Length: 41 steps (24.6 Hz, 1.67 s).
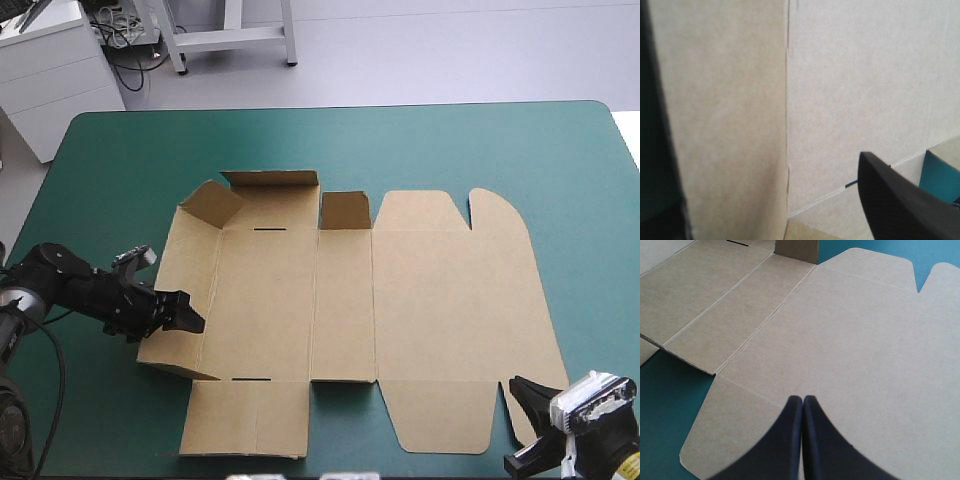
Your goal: Fold the box
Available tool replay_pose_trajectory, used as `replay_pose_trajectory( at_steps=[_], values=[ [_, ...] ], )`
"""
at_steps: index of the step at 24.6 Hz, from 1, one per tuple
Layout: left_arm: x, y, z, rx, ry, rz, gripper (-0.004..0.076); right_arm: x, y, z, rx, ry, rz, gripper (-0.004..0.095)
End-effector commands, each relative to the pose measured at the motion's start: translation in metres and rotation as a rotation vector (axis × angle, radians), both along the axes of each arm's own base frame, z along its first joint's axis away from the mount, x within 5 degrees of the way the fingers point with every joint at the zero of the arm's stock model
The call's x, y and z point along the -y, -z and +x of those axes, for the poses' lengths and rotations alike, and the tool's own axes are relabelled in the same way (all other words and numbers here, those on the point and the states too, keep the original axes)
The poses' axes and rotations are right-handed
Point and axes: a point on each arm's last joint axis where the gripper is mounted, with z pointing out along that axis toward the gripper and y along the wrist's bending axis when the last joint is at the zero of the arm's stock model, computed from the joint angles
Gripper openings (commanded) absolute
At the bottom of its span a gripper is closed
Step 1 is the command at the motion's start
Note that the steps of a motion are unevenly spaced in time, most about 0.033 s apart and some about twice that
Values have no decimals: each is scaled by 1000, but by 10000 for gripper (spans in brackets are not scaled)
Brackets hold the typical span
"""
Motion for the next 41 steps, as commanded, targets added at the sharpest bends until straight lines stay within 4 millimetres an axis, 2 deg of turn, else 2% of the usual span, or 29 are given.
replay_pose_trajectory(
  at_steps=[1, 4, 8, 10, 14, 17, 20, 26, 35, 41],
  values=[
    [13, -13, -8, -45, 63, -54, 460, -1, -13, 3, 78, 6, 33, -18],
    [13, -12, -9, -61, 59, -39, 390, -1, -12, 3, 74, 6, 31, -18],
    [13, -12, -9, -61, 59, -39, 146, -1, -11, 3, 64, 5, 26, -18],
    [12, -13, -9, -56, 65, -36, -28, -1, -10, 2, 45, 3, 16, -18],
    [5, -23, -1, -26, 76, 52, -32, -1, -9, 2, 45, 2, 16, -18],
    [-10, -35, 6, -19, 80, 234, -32, -1, -9, 2, 43, 4, 19, -18],
    [-7, -55, 17, 57, 153, 360, -32, -1, -9, 2, 45, 4, 20, -18],
    [24, -90, 31, 223, 391, 641, -32, -2, -6, 6, 72, 10, 38, -18],
    [73, -111, 32, 431, 709, 1029, -32, -3, -6, 6, 74, 9, 44, -18],
    [123, -116, 24, 641, 865, 1040, -32, -3, -6, 6, 74, 9, 44, -18]
  ],
)
